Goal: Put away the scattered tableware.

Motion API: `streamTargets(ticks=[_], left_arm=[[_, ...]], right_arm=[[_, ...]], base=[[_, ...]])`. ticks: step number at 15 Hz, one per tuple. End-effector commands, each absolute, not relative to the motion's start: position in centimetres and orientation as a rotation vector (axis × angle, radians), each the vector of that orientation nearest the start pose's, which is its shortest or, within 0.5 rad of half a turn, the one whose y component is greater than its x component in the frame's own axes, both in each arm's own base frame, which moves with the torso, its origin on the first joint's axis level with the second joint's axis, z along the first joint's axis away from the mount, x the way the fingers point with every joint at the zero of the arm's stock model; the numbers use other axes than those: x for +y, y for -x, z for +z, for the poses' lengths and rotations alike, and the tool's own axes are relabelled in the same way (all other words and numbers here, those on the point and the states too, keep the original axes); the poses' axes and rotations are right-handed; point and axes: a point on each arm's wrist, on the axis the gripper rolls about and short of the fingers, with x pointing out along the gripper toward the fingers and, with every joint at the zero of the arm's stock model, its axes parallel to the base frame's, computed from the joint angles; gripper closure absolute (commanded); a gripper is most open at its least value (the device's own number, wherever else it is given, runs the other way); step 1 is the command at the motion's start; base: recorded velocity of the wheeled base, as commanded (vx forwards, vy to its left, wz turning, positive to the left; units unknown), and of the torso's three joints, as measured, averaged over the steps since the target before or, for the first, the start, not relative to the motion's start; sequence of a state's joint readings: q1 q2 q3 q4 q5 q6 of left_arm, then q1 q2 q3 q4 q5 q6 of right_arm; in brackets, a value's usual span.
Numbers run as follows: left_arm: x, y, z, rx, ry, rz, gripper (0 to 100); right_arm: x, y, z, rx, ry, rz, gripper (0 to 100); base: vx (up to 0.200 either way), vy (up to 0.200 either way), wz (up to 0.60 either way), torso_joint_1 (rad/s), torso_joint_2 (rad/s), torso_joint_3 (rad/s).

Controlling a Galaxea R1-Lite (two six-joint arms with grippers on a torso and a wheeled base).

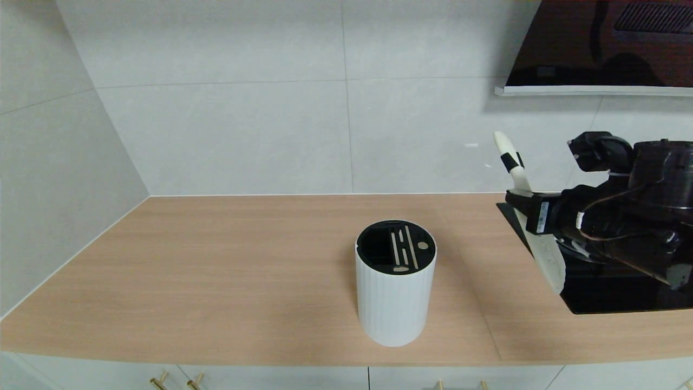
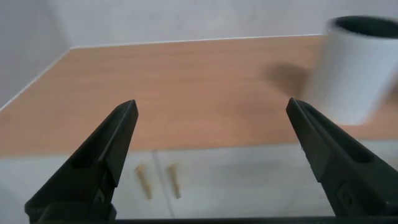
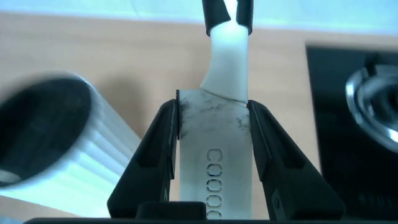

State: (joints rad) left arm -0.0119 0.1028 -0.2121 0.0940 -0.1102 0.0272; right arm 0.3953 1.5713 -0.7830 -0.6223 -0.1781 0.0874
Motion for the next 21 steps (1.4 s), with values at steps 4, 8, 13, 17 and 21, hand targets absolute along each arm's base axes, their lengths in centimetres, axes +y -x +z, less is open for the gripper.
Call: streamTargets(ticks=[4, 8, 13, 17, 21], left_arm=[[-1.3, -9.7, 26.2, 0.227, 0.017, -0.496, 0], [-4.0, -18.5, 26.3, 0.251, 0.091, -0.595, 0], [-10.2, -20.4, 22.6, 0.252, 0.314, -0.744, 0], [-12.3, -21.0, 23.0, 0.215, 0.486, -0.819, 0], [-14.2, -21.5, 22.7, 0.267, 0.621, -0.869, 0]], right_arm=[[14.6, -26.8, 23.9, 0.094, -0.055, 0.332, 100], [16.2, -26.1, 23.6, 0.104, -0.049, 0.381, 100], [18.5, -24.1, 22.8, 0.126, -0.038, 0.447, 100], [20.4, -22.2, 22.9, 0.135, -0.062, 0.511, 100], [22.1, -20.6, 22.8, 0.139, -0.065, 0.557, 100]], base=[[0.000, 0.000, 0.00, 0.000, 0.00, 0.000], [0.000, 0.000, 0.00, 0.000, 0.00, 0.000], [0.000, 0.000, 0.00, 0.000, 0.00, 0.000], [0.000, 0.000, 0.00, 0.000, 0.00, 0.000], [0.000, 0.000, 0.00, 0.000, 0.00, 0.000]])
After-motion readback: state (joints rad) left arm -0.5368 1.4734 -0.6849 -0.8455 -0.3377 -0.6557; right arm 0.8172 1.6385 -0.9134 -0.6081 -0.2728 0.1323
